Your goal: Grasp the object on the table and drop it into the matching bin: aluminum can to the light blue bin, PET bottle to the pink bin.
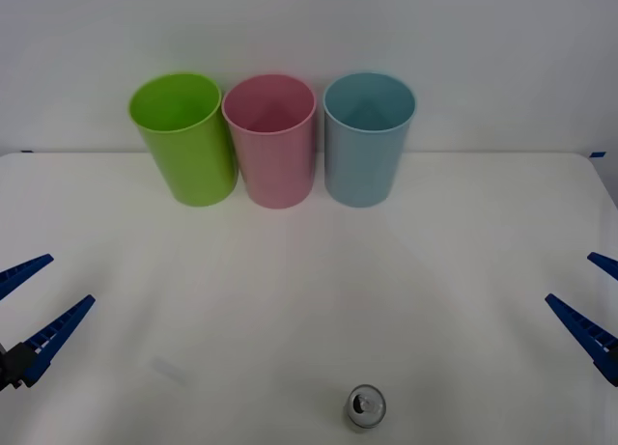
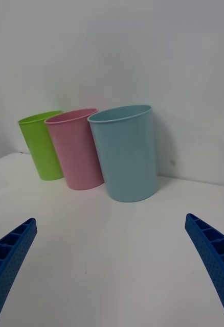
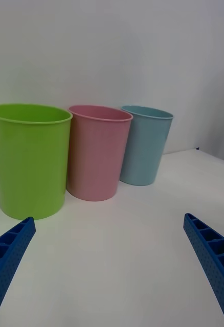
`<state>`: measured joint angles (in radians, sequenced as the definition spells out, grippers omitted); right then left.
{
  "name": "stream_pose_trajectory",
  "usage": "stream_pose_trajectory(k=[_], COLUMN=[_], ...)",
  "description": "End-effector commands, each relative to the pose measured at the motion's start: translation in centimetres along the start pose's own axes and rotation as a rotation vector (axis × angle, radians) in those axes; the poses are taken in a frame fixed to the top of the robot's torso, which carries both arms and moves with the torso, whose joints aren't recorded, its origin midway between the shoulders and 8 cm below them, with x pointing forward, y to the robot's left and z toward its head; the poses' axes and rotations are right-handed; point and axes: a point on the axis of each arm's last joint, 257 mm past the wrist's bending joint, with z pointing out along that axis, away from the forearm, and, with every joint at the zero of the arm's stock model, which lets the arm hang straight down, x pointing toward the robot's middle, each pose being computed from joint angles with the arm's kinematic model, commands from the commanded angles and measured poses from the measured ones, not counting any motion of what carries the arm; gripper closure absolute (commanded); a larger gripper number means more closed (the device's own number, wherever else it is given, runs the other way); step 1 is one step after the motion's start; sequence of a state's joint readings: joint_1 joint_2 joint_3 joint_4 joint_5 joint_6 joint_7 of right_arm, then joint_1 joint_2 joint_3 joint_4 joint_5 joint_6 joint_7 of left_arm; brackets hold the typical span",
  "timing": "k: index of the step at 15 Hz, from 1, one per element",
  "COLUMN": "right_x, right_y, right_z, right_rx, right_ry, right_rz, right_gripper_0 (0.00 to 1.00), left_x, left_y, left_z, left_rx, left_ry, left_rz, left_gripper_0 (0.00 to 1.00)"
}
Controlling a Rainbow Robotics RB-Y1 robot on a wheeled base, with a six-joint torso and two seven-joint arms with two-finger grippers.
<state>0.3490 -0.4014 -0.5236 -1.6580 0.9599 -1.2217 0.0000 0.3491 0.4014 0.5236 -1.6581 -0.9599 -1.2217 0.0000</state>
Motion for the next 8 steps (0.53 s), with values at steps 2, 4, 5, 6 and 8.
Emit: stream_pose_trajectory(k=[2,4,5,6,8], right_x=[0.2,-0.1,0.0,0.2,0.6], right_y=[0.3,0.7,0.8,1.0,1.6], right_z=[0.1,0.1,0.2,0.4,0.8], right_rx=[-0.001,-0.006,-0.008,-0.016,-0.048], right_ry=[0.007,0.012,0.015,0.023,0.040], right_rz=[-0.007,-0.014,-0.016,-0.019,-0.020], right_gripper_0=[0.00,0.00,0.00,0.00,0.00], left_x=[0.0,0.0,0.0,0.0,0.0], left_y=[0.0,0.0,0.0,0.0,0.0], left_z=[0.0,0.0,0.0,0.0,0.0], left_rx=[0.000,0.000,0.000,0.000,0.000], left_ry=[0.000,0.000,0.000,0.000,0.000], left_rz=[0.000,0.000,0.000,0.000,0.000], left_gripper_0=[0.00,0.00,0.00,0.00,0.00])
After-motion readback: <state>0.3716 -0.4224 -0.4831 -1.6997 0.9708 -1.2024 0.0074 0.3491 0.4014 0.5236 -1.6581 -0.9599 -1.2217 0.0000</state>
